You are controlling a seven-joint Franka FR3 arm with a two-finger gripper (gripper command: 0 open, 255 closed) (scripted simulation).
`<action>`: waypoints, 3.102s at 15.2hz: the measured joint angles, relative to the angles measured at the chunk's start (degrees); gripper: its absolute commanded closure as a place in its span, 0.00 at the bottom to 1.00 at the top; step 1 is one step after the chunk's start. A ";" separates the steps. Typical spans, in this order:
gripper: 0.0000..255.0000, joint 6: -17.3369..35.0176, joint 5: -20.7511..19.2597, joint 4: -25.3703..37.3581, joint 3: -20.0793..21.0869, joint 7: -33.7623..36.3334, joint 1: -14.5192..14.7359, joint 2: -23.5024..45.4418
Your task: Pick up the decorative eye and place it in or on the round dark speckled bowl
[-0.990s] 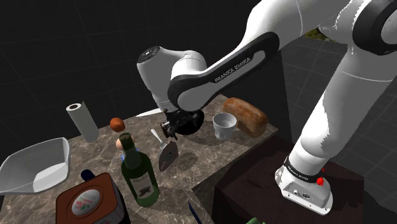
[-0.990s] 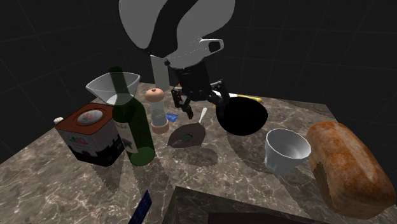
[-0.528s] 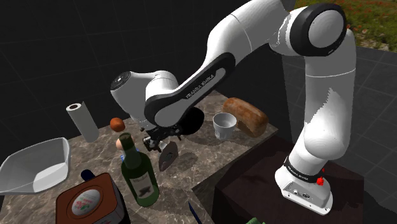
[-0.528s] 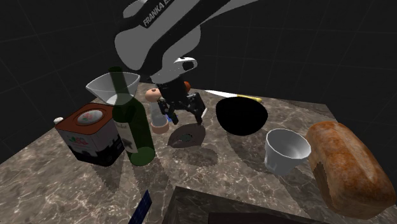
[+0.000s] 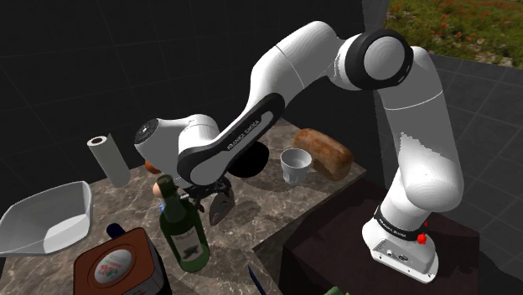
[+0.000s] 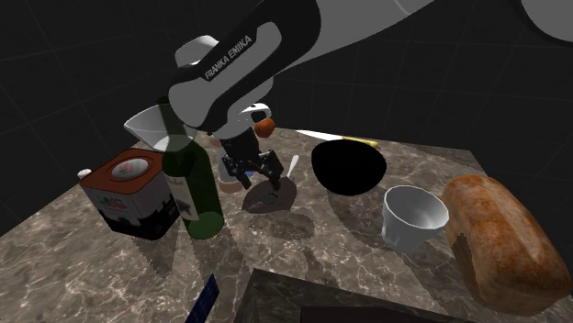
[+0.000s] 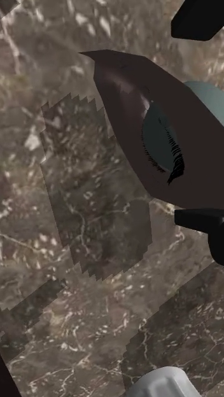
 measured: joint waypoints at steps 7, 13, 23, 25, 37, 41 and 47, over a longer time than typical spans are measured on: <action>0.00 2.14 -0.82 -1.61 -0.53 0.50 -0.30 0.71; 1.00 2.16 -0.83 -1.60 -0.52 0.52 -0.29 0.70; 1.00 1.53 -0.45 -1.41 -0.30 0.21 -0.43 0.17; 1.00 0.76 0.09 -1.36 0.05 -0.19 -0.70 -0.73; 1.00 -5.58 3.39 1.37 1.94 -2.99 -1.75 -5.57; 1.00 -7.73 4.33 2.51 2.42 -3.85 -2.00 -6.96; 1.00 -11.58 5.48 5.37 2.99 -5.11 -1.99 -8.48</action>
